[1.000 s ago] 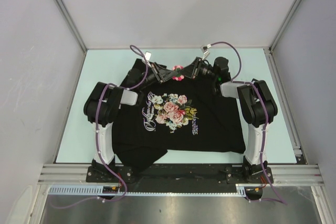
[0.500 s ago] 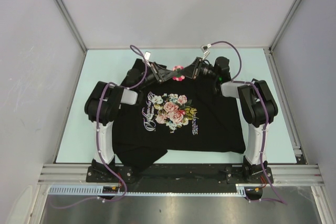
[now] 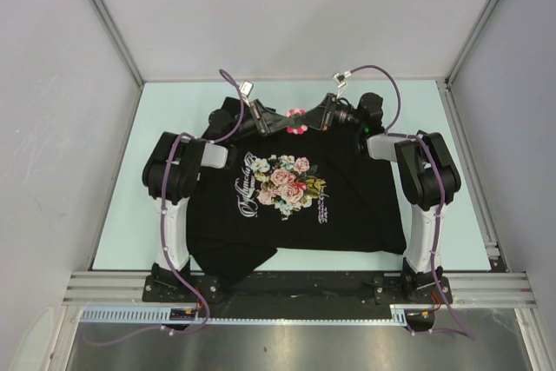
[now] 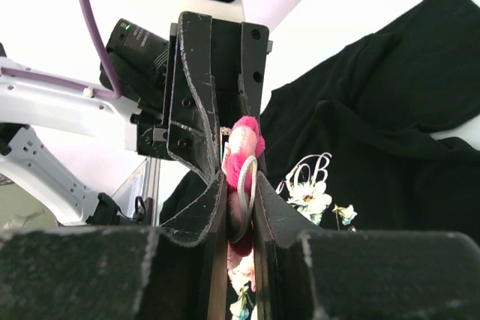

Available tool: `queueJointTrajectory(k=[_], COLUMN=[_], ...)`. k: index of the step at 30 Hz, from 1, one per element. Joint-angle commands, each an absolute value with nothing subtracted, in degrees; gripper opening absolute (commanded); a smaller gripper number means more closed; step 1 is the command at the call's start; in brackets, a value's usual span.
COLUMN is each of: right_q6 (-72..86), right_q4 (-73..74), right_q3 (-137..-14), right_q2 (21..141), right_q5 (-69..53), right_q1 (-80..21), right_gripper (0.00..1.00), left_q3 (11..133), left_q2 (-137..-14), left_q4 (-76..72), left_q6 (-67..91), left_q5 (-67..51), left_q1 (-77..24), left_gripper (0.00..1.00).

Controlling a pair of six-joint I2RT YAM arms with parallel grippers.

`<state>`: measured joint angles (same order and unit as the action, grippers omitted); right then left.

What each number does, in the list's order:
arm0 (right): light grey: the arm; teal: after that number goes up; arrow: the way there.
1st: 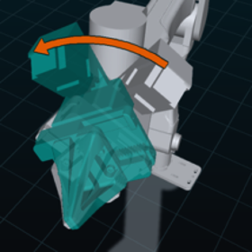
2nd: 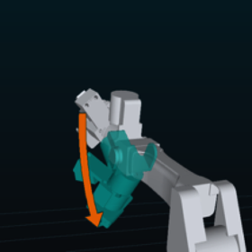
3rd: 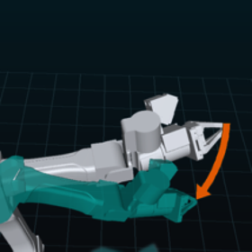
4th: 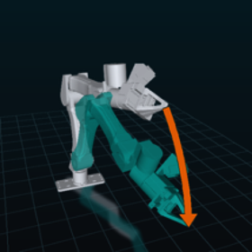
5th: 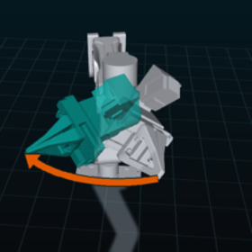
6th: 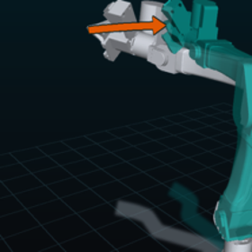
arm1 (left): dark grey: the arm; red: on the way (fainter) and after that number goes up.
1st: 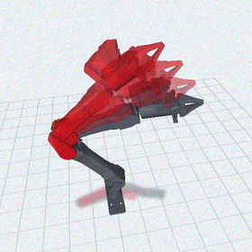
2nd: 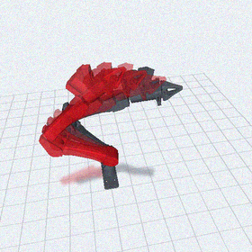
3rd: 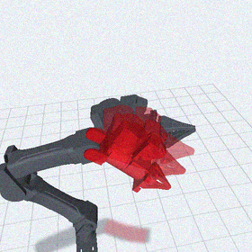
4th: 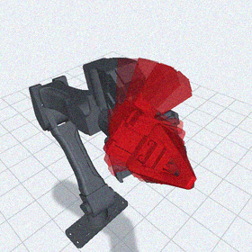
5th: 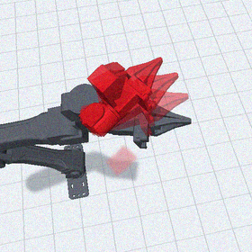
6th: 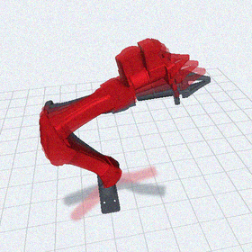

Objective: Remove the brooch from the garment

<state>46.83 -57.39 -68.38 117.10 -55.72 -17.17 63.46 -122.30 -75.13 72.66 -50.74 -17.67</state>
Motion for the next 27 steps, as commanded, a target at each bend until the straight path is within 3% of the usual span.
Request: queueJointTrajectory(k=[1,27], right_q6=[44.39,33.84], right_q4=[-58.99,-46.41], right_q3=[-71.28,-73.04], right_q2=[116.11,114.0], right_q5=[-61.87,-63.54], right_q1=[-19.69,-21.27], right_gripper=[0.0,0.0], left_q3=[67.32,72.42], left_q2=[-123.05,-123.92], left_q4=[-84.91,-71.02], left_q6=[73.13,66.53], left_q5=[-52.9,-62.49], left_q1=[-18.37,-17.58], left_gripper=[0.2,0.17])
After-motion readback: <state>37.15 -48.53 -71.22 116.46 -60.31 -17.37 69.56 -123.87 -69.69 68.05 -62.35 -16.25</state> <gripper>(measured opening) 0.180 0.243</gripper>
